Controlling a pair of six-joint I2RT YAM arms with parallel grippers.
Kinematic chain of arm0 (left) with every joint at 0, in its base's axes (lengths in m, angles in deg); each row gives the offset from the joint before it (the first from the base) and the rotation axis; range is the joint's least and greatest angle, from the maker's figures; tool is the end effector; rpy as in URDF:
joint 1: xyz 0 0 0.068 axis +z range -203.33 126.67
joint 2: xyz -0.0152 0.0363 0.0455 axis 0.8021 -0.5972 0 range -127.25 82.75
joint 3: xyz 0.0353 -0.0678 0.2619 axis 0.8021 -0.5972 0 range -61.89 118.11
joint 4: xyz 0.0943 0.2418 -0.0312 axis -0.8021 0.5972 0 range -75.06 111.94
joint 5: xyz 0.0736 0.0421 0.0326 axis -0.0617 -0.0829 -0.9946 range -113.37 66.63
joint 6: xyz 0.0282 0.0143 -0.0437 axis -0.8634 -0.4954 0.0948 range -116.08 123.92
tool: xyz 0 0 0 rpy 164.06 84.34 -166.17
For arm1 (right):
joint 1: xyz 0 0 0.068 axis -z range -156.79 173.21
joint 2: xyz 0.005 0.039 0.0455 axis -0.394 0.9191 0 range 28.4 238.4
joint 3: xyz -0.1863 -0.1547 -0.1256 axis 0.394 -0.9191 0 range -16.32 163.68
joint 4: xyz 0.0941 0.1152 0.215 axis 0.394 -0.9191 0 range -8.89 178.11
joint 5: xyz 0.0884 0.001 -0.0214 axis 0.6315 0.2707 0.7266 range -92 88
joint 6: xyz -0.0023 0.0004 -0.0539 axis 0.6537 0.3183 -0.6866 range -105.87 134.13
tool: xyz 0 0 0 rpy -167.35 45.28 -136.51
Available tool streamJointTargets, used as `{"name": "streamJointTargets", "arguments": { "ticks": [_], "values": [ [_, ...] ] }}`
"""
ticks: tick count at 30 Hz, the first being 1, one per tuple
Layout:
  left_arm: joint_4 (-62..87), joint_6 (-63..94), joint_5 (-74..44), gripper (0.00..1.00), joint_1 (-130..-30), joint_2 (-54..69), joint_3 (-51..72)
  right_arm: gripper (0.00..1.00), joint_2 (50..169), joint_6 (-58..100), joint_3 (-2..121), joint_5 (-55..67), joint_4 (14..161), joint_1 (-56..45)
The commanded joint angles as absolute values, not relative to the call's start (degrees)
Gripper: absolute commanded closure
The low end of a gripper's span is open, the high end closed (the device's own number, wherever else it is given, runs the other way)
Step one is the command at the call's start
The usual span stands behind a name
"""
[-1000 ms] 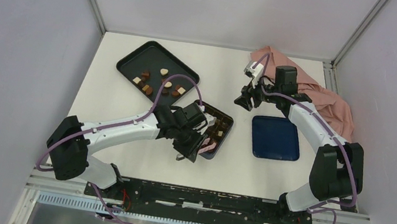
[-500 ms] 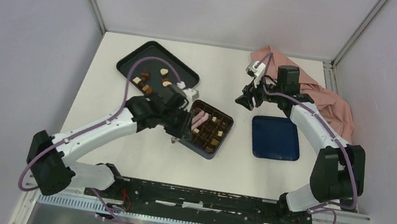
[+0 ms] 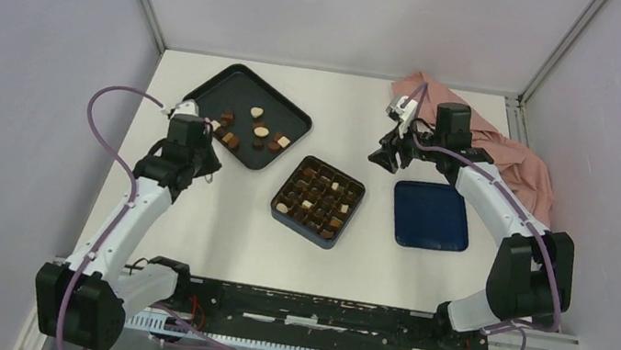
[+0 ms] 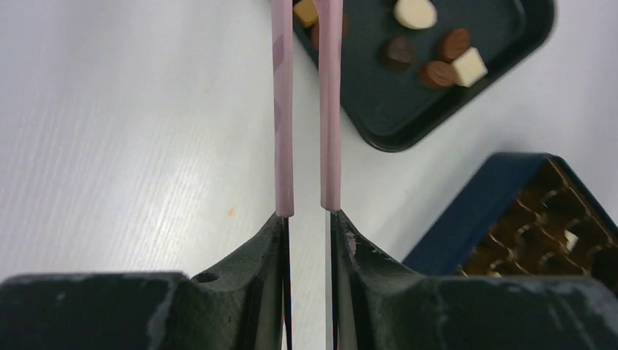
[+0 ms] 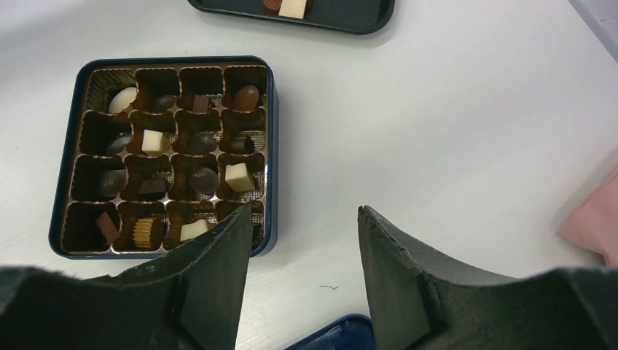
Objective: Pack the chocolate
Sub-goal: Place the clamp at the center of the board.
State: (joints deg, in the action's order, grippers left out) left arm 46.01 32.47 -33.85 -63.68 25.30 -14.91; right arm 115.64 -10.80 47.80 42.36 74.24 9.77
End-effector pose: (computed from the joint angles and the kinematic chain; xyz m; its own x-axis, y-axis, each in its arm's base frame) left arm 0.2090 -0.0316 0.2782 -0.5936 -0.3693 -0.7150 -0.2742 0.9281 -0.2517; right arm 0.3206 0.1022 0.2763 -0.2318 -0.3651 -0.9017 -0.8899 0.4540 0.0449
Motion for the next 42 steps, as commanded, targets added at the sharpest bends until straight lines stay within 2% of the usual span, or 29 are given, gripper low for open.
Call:
{"name": "streamJointTargets", "arguments": {
  "ticks": [1,9,14,16,18,22,26,31,36,39,42],
  "values": [
    [39.44,36.64,-37.15,0.75,-58.55,21.80,-17.43,0.39,113.43,-11.53,47.58,44.14,75.63,10.02],
    [30.00,42.66,-32.19,0.73,-47.31,11.51,-20.44,0.39,113.33,-11.45,47.45,44.41,75.76,10.10],
    [27.67,45.39,-33.82,0.69,-44.24,3.58,-19.68,0.39,113.48,-11.27,47.16,44.90,76.09,10.07],
    [26.79,46.12,-34.86,0.60,-43.80,1.13,-19.54,0.39,113.71,-11.27,47.15,45.11,76.07,10.05],
    [25.88,46.49,-33.84,0.56,-43.09,-1.45,-19.31,0.39,113.84,-11.35,47.15,45.19,75.95,10.10],
    [24.78,47.52,-31.94,0.37,-42.10,-4.94,-19.13,0.39,113.79,-11.45,47.21,45.34,75.89,10.09],
    [26.14,47.51,-31.74,0.24,-41.96,-6.59,-18.36,0.39,113.66,-11.62,47.16,45.45,75.88,10.19],
    [28.69,47.28,-30.02,0.21,-41.99,-2.61,-19.09,0.39,113.31,-11.75,47.39,45.72,75.72,10.31],
    [33.30,43.75,-22.78,0.21,-42.20,11.56,-19.87,0.39,112.12,-14.80,46.95,47.97,75.02,10.56],
    [32.30,38.77,-10.66,0.21,-42.31,19.37,-20.58,0.38,111.14,-18.08,45.90,52.22,75.05,10.53],
    [26.89,35.80,8.22,0.18,-42.37,22.35,-21.73,0.37,109.44,-20.46,43.13,57.29,77.27,10.47]
  ]
}}
